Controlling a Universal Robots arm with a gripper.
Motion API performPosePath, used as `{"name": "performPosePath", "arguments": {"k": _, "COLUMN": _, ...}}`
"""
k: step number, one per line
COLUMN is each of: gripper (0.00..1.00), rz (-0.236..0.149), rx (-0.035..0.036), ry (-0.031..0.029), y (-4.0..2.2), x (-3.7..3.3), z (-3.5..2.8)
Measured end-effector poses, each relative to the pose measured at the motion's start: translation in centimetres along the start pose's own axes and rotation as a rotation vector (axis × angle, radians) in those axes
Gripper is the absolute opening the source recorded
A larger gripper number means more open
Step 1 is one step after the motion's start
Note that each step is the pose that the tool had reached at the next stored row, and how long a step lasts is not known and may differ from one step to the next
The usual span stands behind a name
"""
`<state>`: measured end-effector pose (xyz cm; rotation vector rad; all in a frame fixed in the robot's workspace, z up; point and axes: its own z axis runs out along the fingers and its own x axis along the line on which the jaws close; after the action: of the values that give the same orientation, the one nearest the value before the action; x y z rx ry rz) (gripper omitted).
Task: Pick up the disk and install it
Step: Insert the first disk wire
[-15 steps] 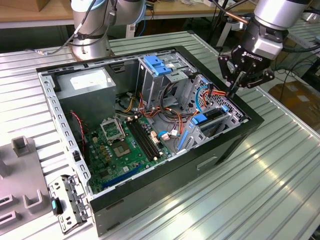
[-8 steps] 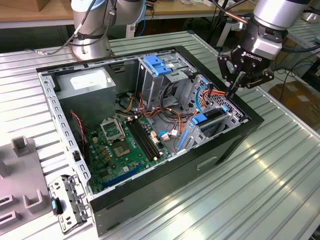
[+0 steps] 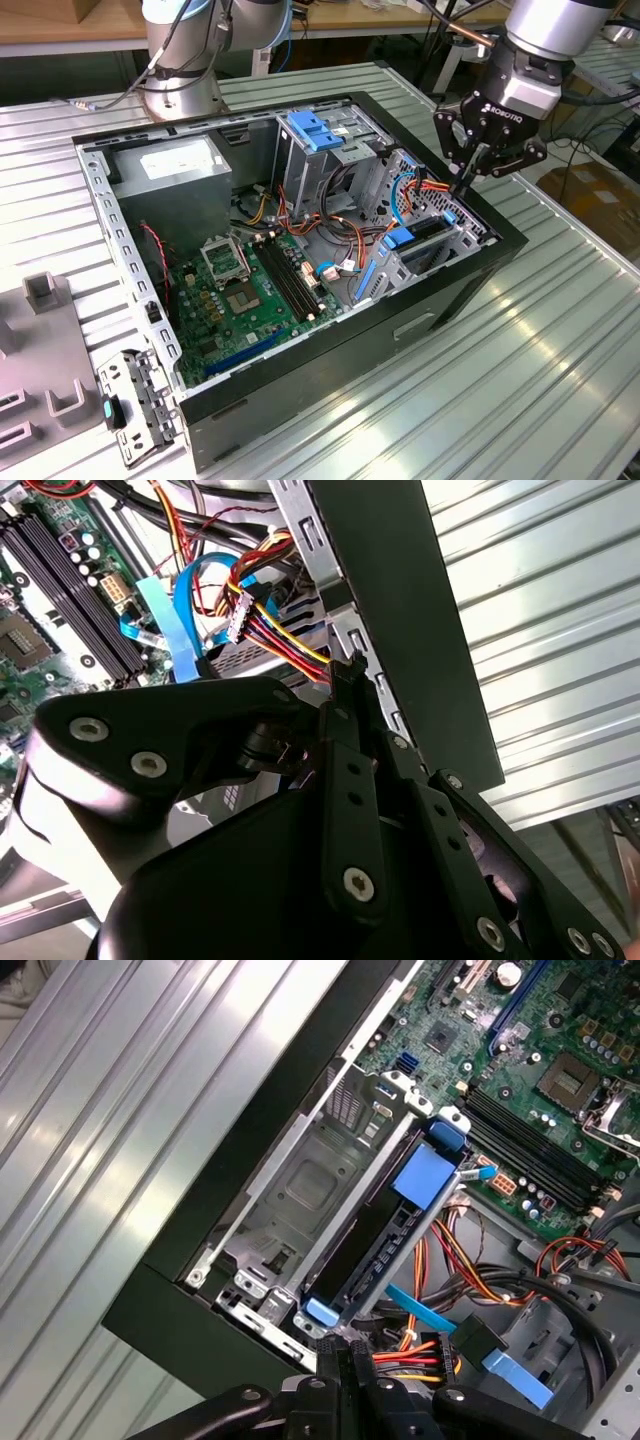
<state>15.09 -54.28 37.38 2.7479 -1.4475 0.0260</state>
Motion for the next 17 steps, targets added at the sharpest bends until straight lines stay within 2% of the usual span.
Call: {"name": "performPosePath", "arguments": {"k": 17, "gripper": 0.16, "rz": 0.027, "rx": -0.0009, "ry": -0.0006, "y": 0.49, "x": -0.33, "z": 0.0}}
